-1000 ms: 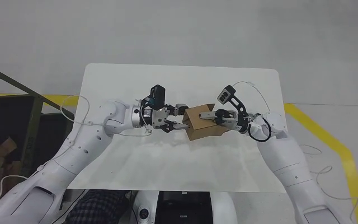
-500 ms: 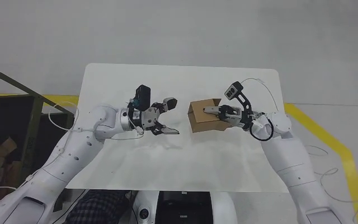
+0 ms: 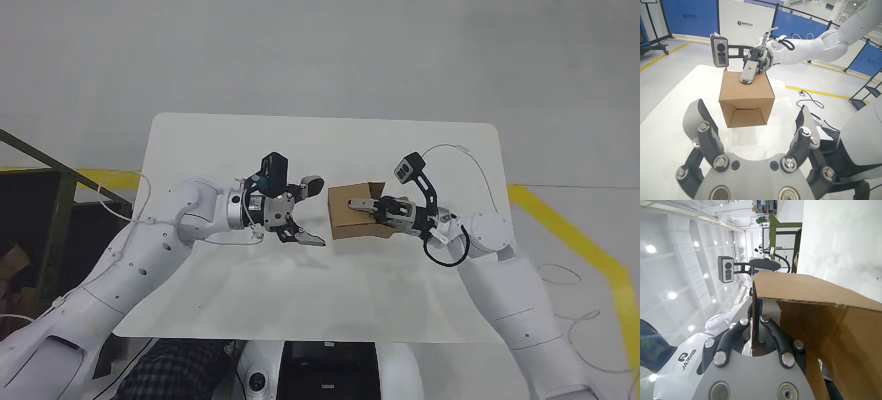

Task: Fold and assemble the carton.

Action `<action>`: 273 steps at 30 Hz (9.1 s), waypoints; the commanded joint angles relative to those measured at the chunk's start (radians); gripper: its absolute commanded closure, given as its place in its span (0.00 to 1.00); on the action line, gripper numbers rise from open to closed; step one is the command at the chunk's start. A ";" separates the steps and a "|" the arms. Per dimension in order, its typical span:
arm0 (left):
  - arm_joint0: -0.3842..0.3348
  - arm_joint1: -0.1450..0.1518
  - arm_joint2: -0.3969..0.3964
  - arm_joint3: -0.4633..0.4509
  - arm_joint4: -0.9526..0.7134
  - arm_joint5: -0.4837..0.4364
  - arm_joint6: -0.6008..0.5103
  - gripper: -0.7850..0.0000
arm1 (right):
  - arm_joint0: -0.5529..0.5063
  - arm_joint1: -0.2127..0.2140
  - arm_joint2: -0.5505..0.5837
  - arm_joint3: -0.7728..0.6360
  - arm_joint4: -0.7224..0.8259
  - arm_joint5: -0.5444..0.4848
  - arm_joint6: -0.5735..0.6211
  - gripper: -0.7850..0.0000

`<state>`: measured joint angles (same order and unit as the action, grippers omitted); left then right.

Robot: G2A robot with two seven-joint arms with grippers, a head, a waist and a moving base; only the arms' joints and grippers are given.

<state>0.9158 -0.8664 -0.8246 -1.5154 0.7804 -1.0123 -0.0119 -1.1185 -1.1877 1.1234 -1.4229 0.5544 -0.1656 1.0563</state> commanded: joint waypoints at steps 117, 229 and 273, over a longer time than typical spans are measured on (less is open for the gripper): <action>-0.007 -0.008 0.022 -0.023 0.120 0.000 0.101 0.59 | 0.115 0.000 -0.130 0.021 -0.028 0.095 0.142 1.00; 0.015 0.011 -0.007 0.023 0.175 0.000 0.157 0.61 | 0.069 0.075 0.043 -0.061 -0.200 0.137 -0.052 1.00; 0.045 0.018 -0.070 0.026 0.208 0.000 0.233 0.61 | -0.044 0.104 0.145 0.012 -0.127 0.262 -0.054 1.00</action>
<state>0.9610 -0.8481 -0.8954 -1.4896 0.9881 -1.0123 0.2194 -1.1671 -1.0811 1.2828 -1.4181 0.4168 0.1020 0.9989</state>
